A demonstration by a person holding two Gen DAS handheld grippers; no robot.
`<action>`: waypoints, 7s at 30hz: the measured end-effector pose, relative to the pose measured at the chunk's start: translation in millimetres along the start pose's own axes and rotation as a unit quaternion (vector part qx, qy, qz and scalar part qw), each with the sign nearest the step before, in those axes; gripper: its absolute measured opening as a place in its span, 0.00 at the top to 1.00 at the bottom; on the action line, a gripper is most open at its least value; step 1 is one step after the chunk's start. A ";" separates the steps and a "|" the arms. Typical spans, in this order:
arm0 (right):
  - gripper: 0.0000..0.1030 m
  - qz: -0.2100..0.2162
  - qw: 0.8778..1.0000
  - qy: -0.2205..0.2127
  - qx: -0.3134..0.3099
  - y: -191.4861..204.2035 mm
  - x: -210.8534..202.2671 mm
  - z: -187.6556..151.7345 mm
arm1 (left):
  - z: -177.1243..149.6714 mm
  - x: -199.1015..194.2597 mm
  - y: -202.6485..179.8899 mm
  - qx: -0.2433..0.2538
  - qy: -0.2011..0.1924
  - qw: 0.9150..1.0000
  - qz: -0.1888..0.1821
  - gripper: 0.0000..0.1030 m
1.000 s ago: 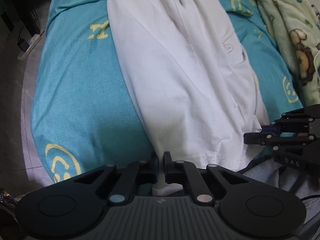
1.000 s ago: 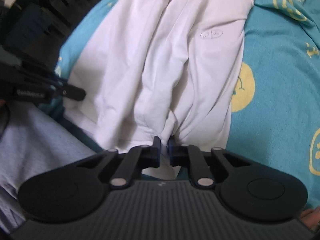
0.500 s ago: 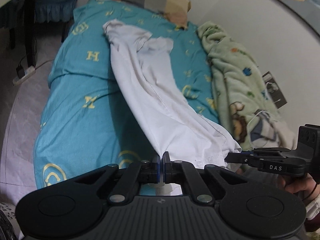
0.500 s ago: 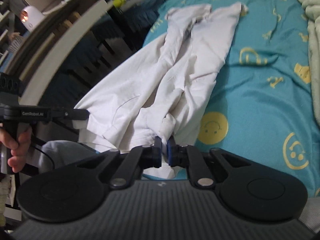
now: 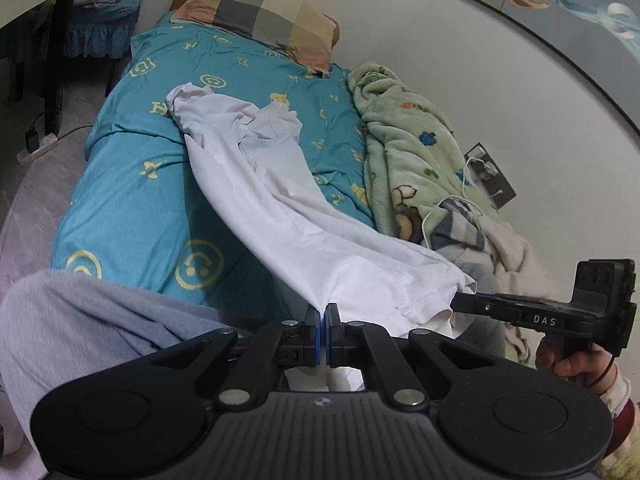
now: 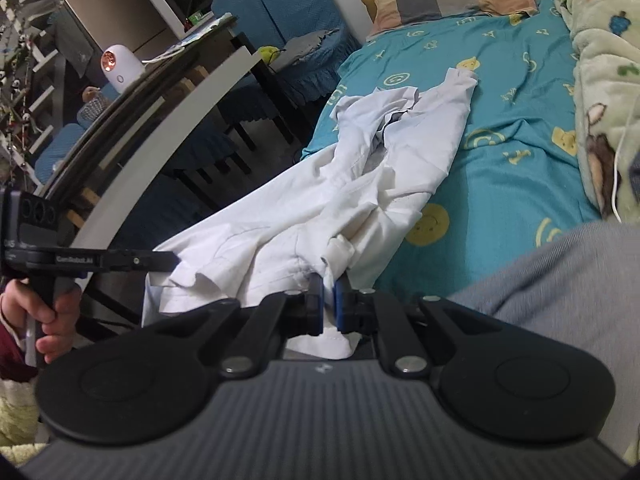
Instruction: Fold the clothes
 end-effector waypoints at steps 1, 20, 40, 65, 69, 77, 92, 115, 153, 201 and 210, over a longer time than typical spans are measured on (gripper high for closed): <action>0.92 0.002 1.000 -0.004 0.001 0.4 -6.2 -5.3 | 4.0 0.7 0.4 -0.001 -0.004 1.000 0.000 0.98; 0.91 -0.036 0.990 -0.039 0.133 -130.7 150.5 211.7 | 253.0 178.7 102.4 -0.036 -0.064 0.997 0.027 0.98; 0.51 -0.072 0.985 0.023 0.158 -202.7 265.8 236.7 | 274.3 300.9 196.6 -0.052 0.004 0.993 0.109 0.44; 0.17 -0.113 0.985 -0.116 -0.060 -46.7 111.2 103.6 | 123.1 150.7 24.7 0.116 -0.115 0.965 0.205 0.02; 0.17 -0.128 0.981 -0.121 -0.077 -43.0 120.4 92.9 | 110.3 165.1 35.9 0.114 -0.119 0.964 0.208 0.01; 0.17 -0.138 0.980 -0.135 -0.053 -52.8 122.7 90.6 | 107.9 175.6 62.5 0.093 -0.119 0.963 0.222 0.00; 0.17 -0.113 0.988 -0.106 -0.004 -67.2 130.2 89.7 | 107.4 190.0 125.0 -0.111 -0.055 0.989 0.084 0.02; 0.16 0.122 0.908 0.028 0.401 -145.5 200.7 48.0 | 97.9 235.9 192.0 -0.337 -0.032 0.941 0.014 0.24; 0.92 0.026 0.953 -0.138 0.268 -78.3 41.0 30.9 | 52.0 49.5 45.0 -0.281 -0.170 0.942 -0.070 0.96; 0.58 -0.120 0.992 -0.032 0.037 -155.0 277.4 213.5 | 239.1 315.1 151.0 0.018 -0.068 0.980 0.185 0.42; 0.58 -0.123 0.991 -0.043 0.024 -141.8 265.5 205.1 | 227.5 302.4 129.2 0.057 -0.070 0.976 0.200 0.42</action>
Point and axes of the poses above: each gripper's, at about its wrist camera, not at the fingertips, and x roughly the way its jaws point, y to its left, z to its top, the point moved 2 cm from there along x, roughly the way its jaws point, and after that the axes turned 5 degrees about y, right-handed, at the moved point
